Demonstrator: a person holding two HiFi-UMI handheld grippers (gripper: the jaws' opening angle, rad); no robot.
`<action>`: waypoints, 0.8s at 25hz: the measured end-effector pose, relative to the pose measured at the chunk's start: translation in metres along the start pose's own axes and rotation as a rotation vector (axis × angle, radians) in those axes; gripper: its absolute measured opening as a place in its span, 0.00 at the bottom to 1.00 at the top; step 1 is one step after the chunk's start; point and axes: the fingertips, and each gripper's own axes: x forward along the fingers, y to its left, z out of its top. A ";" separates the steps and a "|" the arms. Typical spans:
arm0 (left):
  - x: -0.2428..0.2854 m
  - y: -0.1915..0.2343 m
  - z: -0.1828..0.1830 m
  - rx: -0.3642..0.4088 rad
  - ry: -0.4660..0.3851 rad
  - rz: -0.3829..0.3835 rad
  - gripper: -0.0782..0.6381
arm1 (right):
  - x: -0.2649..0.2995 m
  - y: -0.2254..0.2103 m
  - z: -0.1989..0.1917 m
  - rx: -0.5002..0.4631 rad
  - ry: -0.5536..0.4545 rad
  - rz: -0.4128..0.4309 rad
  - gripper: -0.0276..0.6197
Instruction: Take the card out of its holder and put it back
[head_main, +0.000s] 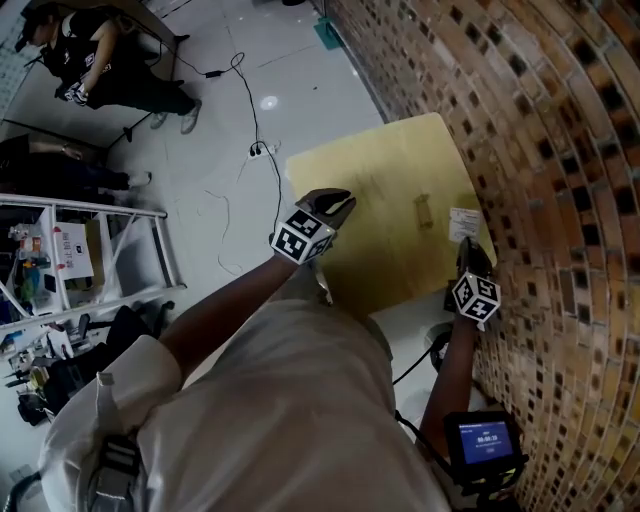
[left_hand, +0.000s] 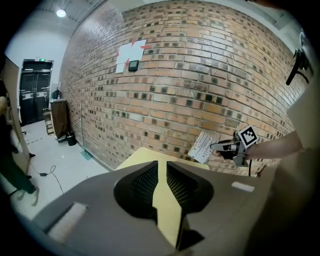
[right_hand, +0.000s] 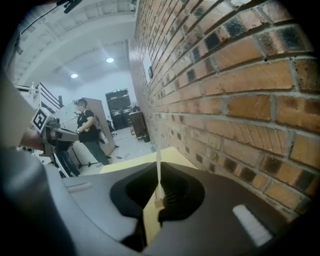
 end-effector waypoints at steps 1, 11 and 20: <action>0.001 -0.001 -0.001 -0.001 0.005 -0.002 0.21 | 0.007 0.002 -0.001 -0.004 0.009 0.009 0.06; 0.008 0.004 -0.011 -0.016 0.035 -0.004 0.22 | 0.063 0.017 -0.020 -0.039 0.103 0.079 0.06; 0.017 0.000 -0.014 -0.005 0.050 -0.026 0.22 | 0.091 0.019 -0.046 -0.081 0.185 0.099 0.06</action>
